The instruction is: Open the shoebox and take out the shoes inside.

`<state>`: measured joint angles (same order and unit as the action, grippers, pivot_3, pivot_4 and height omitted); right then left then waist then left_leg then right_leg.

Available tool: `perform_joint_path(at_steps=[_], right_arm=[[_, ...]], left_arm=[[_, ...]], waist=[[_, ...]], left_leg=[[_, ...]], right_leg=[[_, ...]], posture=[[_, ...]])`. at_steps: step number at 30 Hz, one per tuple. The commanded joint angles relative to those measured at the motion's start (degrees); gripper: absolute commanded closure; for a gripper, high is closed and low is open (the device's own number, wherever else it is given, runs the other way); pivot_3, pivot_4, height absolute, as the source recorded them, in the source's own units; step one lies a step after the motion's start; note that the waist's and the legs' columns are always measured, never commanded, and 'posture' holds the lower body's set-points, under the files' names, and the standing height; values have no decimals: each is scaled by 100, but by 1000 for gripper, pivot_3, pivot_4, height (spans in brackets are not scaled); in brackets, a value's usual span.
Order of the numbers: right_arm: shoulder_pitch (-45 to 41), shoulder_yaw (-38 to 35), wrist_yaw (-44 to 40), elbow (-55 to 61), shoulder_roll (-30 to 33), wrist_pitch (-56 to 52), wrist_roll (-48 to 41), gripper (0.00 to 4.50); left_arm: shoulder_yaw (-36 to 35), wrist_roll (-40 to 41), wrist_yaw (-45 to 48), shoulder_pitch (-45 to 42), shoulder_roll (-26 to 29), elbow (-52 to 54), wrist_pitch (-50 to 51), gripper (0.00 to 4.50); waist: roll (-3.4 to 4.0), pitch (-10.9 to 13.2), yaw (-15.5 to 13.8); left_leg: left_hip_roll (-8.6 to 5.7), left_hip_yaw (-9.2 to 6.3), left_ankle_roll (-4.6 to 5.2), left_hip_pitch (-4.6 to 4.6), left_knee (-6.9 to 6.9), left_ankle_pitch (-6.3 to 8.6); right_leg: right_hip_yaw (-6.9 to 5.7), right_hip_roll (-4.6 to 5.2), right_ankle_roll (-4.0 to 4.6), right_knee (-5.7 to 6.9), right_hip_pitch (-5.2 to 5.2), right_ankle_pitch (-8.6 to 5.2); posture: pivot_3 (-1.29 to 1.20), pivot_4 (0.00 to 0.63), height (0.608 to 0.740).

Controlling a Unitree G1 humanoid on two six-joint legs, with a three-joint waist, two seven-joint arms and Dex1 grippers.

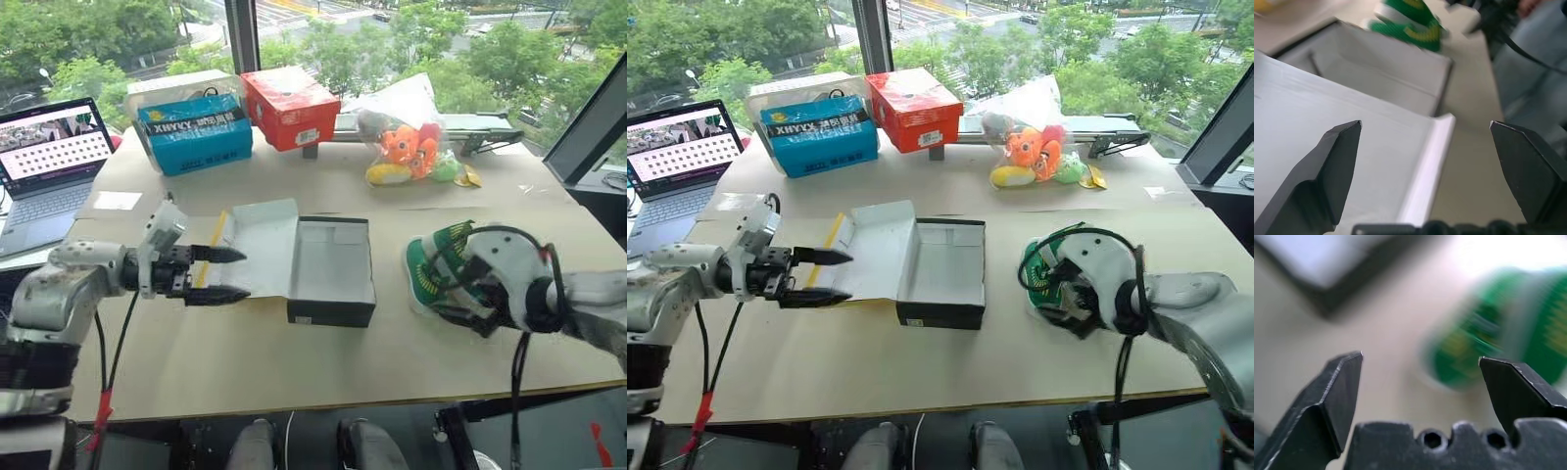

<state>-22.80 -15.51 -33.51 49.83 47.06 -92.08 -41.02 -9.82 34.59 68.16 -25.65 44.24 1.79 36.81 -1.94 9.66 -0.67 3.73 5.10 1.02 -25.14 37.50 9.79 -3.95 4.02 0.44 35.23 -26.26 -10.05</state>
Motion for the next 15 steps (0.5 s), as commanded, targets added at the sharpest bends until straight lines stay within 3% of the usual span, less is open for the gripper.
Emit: perform_joint_path(at_steps=[1,4,7,11,15], right_arm=[[384,-610,696,540,-1009,-16,248,30],[838,-615,1509,881,-2100,52,686,30],[1654,106,2492,1017,-2322,494,1317,30],[2937,1017,3936,902,-2699,2070,2727,30],[3721,1720,4487,645,-2700,3534,3702,30]], left_arm=[[-927,-20,-1871,297,-605,276,151,0],[-1459,-197,-3234,524,-1234,386,60,0],[-1649,-372,-3884,894,-1576,557,-158,0],[-1842,-597,-4599,1289,-1963,519,-451,0],[-1775,-769,-4724,1498,-2049,396,-820,0]], waist=[[0,0,-2],[-1,-1,0],[-3,-4,-2],[-4,-10,-7],[-6,-11,8]], left_leg=[[3,-2,0,1,1,0],[-1,0,-1,1,24,1],[-7,2,-7,-2,32,4],[-23,13,-42,-1,32,25],[-20,14,-49,3,32,30]], right_leg=[[0,-2,-3,1,3,2],[3,8,-14,25,3,9],[1,25,-2,43,1,2],[8,40,20,45,-4,-12],[4,41,20,44,1,-13]], posture=[[0,150,739],[0,150,739],[0,150,739],[0,150,739],[0,150,739]])
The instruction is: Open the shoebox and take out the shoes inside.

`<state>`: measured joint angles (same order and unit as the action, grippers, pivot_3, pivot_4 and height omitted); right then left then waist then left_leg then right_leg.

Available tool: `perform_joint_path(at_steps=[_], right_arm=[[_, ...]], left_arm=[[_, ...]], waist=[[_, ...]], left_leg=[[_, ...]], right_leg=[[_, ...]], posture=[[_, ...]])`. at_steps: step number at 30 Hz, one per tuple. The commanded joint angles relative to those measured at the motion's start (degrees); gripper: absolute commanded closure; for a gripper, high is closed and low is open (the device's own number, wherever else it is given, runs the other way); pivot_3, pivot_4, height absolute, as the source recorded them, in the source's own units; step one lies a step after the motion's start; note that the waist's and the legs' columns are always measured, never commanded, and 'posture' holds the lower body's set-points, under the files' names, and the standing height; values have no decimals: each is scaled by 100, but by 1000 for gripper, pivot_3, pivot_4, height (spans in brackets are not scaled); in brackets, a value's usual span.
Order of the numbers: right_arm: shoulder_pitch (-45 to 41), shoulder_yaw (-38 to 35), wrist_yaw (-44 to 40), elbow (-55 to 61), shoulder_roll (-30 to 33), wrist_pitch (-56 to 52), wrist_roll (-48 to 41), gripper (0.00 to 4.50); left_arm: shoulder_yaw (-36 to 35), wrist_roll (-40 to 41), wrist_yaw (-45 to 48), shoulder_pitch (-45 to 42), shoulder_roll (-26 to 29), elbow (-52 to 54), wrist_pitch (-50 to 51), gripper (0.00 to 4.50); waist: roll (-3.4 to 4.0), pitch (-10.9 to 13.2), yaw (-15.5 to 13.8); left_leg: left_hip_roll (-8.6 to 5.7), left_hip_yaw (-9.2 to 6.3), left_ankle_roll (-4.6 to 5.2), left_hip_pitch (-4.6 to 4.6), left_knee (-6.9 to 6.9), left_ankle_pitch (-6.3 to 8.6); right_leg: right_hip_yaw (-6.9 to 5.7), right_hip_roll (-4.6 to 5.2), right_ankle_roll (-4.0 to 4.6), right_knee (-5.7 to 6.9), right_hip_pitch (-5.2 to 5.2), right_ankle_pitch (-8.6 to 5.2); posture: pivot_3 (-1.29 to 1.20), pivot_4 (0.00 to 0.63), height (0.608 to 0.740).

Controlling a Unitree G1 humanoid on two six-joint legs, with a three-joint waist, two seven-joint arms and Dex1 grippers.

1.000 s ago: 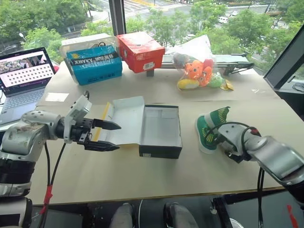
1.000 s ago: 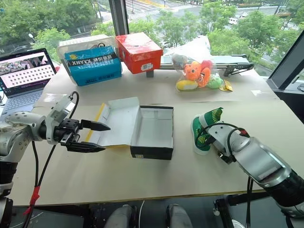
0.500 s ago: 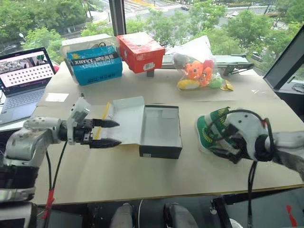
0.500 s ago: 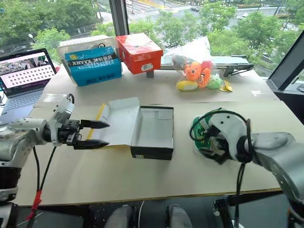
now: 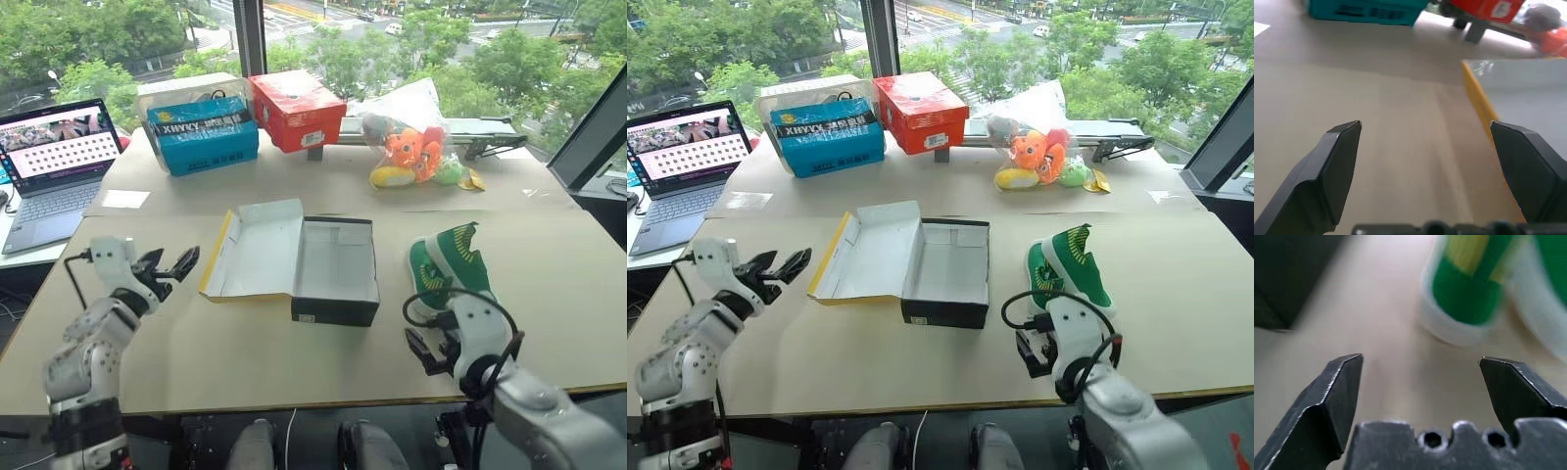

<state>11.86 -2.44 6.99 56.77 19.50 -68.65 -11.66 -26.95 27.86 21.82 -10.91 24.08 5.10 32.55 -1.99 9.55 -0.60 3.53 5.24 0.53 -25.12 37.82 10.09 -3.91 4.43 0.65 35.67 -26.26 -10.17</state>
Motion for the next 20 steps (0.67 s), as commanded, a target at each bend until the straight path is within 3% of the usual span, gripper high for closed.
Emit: perform_joint_path(at_steps=[1,9,20], right_arm=[[369,502,529,-146,14,1490,937,30],[497,444,355,-1165,-522,3111,1160,30],[463,108,-185,-1709,-588,3631,1243,30]], left_arm=[[-72,-86,-101,61,-59,37,-447,0],[316,-266,188,466,-216,-485,-979,0],[570,-415,371,686,-314,-866,-1549,0]], waist=[[0,0,6],[1,-5,64],[35,-24,57]], left_leg=[[0,0,-1,0,0,1],[16,3,-7,5,-5,5],[19,3,-8,4,-8,9]], right_leg=[[0,0,0,-1,0,0],[-2,-7,0,-13,-1,0],[-2,-3,0,-26,2,0]], posture=[[0,150,739],[0,150,739],[0,150,739]])
